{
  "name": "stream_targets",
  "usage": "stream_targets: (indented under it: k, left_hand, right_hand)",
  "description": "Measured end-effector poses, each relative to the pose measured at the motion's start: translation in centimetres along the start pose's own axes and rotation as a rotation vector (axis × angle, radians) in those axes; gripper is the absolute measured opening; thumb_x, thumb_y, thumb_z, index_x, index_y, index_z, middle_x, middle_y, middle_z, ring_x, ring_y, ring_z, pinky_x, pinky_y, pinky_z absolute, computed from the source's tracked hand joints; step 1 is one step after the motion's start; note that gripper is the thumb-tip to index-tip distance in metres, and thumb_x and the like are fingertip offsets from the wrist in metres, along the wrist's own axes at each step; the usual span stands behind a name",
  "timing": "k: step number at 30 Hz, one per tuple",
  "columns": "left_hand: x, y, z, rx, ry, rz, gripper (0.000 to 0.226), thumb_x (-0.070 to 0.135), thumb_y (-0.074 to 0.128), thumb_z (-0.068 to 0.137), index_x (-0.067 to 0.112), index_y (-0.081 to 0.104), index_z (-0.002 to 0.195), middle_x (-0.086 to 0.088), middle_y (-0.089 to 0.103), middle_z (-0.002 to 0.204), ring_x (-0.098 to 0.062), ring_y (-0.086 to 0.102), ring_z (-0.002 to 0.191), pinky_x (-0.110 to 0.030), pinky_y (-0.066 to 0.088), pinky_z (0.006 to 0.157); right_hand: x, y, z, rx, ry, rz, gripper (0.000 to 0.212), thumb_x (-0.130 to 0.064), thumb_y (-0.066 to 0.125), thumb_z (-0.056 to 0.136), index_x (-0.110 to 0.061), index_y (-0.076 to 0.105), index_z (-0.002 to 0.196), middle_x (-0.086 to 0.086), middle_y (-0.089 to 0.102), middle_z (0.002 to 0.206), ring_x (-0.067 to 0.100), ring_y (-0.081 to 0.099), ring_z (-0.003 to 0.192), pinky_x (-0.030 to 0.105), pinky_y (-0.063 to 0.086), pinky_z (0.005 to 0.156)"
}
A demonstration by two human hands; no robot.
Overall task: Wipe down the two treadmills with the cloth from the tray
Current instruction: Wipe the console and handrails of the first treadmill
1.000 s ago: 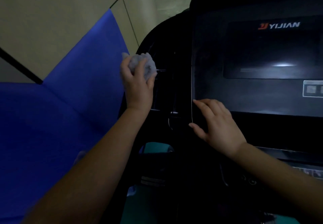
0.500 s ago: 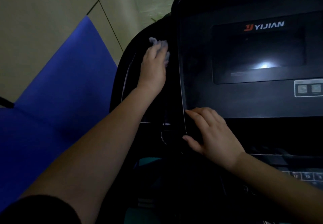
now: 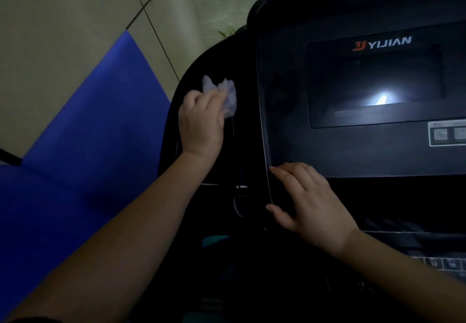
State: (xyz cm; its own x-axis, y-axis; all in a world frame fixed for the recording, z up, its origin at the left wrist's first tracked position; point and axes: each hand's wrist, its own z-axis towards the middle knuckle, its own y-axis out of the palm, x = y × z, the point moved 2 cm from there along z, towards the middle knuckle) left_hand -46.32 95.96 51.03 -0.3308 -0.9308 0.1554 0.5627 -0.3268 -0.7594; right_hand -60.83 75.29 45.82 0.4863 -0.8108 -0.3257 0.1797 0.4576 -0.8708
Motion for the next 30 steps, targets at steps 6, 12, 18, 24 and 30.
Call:
stream_targets:
  k: [6, 12, 18, 24, 30]
  left_hand:
    - [2.1, 1.5, 0.7, -0.082, 0.069, -0.070, 0.043, -0.001, 0.051, 0.081, 0.006, 0.059, 0.123, -0.013, 0.052, 0.132, -0.034, 0.046, 0.110, -0.033, 0.042, 0.094]
    - [1.1, -1.3, 1.0, -0.032, 0.200, -0.125, 0.036, 0.001, 0.043, 0.084, 0.008, 0.068, 0.108, -0.016, 0.062, 0.110, -0.036, 0.053, 0.093, -0.029, 0.039, 0.081]
    - [0.7, -0.2, 7.0, 0.081, -0.122, -0.053, 0.050, 0.005, 0.053, 0.089, 0.016, 0.048, 0.137, -0.007, 0.049, 0.135, -0.030, 0.042, 0.119, -0.028, 0.033, 0.104]
    - [1.6, 0.9, 9.2, -0.027, 0.132, -0.071, 0.052, 0.003, 0.050, 0.087, 0.017, 0.051, 0.137, -0.009, 0.048, 0.141, -0.032, 0.042, 0.117, -0.032, 0.034, 0.103]
    - [-1.6, -1.7, 6.4, 0.000, -0.125, -0.044, 0.048, 0.014, 0.056, 0.090, 0.025, 0.050, 0.137, -0.002, 0.049, 0.136, -0.026, 0.042, 0.120, -0.036, 0.040, 0.100]
  right_hand:
    - [0.0, 0.0, 0.0, 0.007, -0.006, 0.001, 0.065, -0.050, 0.059, 0.085, -0.012, 0.047, 0.136, 0.001, 0.049, 0.126, 0.020, 0.046, 0.119, 0.033, 0.038, 0.105]
    - [0.0, 0.0, 0.0, 0.021, -0.007, 0.008, 0.064, -0.050, 0.059, 0.084, -0.012, 0.048, 0.135, 0.000, 0.051, 0.125, 0.020, 0.048, 0.120, 0.032, 0.037, 0.105]
    - [0.0, 0.1, 0.0, -0.006, 0.008, 0.018, 0.066, -0.053, 0.057, 0.085, -0.014, 0.047, 0.137, -0.002, 0.049, 0.127, 0.018, 0.047, 0.122, 0.036, 0.040, 0.105]
    - [0.0, 0.0, 0.0, -0.003, 0.007, 0.015, 0.065, -0.051, 0.059, 0.084, -0.014, 0.047, 0.136, -0.002, 0.049, 0.126, 0.018, 0.047, 0.122, 0.035, 0.039, 0.105]
    - [0.1, 0.1, -0.1, -0.008, 0.003, 0.006, 0.065, -0.053, 0.057, 0.085, -0.015, 0.046, 0.137, -0.002, 0.049, 0.127, 0.017, 0.046, 0.122, 0.032, 0.036, 0.106]
